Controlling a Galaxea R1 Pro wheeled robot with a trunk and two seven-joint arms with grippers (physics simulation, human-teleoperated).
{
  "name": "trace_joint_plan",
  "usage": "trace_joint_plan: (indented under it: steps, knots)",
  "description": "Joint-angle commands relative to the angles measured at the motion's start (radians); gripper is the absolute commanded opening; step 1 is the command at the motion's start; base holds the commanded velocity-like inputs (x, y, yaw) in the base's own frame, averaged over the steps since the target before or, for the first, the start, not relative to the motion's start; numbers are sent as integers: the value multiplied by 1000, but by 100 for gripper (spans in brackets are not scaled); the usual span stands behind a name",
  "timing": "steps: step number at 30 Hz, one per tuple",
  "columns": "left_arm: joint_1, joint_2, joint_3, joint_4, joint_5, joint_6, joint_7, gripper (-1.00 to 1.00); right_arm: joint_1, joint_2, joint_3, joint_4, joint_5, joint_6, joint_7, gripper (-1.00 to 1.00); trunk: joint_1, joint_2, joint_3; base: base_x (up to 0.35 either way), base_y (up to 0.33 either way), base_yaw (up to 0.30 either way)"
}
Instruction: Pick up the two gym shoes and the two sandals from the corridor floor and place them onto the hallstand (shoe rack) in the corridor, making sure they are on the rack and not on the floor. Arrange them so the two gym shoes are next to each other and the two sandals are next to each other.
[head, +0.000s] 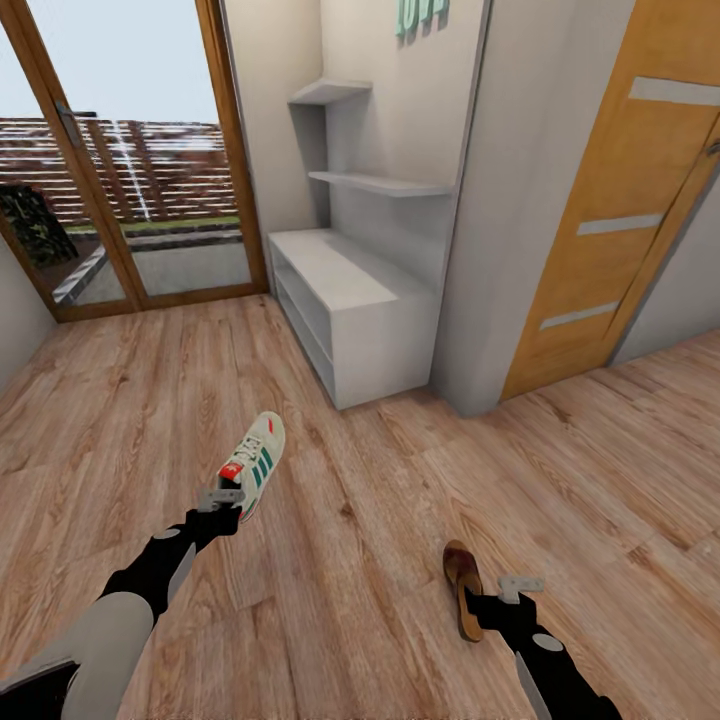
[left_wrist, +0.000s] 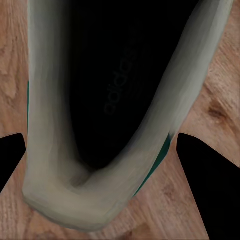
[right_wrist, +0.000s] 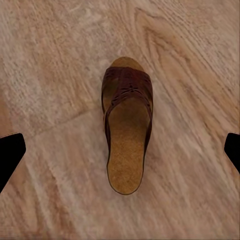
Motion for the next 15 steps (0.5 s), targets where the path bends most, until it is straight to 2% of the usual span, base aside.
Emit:
trace_joint_plan:
  steps: [1,6,7,11,15]
  knots:
    - [0,-2,9,-2,-7,6,-9,-100,0,1,-7,-1,11,3,8,100,4,-8,-6,0,0,0]
    - [0,-12,8,-2,-8,5,-8,-100,0,1,-8,1,11,3,-15,100,23,-43,-29,0,0,0]
    - [0,-19,7,-2,-9,4,-8,-100,0,3,-6,1,8,3,-106,100,27,-50,-34,0,0,0]
    - [0,-25,7,-2,-10,4,-8,-100,0,6,-4,-4,7,3,-159,100,42,-78,-53,0,0,0]
    - [-1,-30,7,-2,-11,5,-8,-100,-2,6,-3,-8,6,3,-173,100,47,-84,-74,0,0,0]
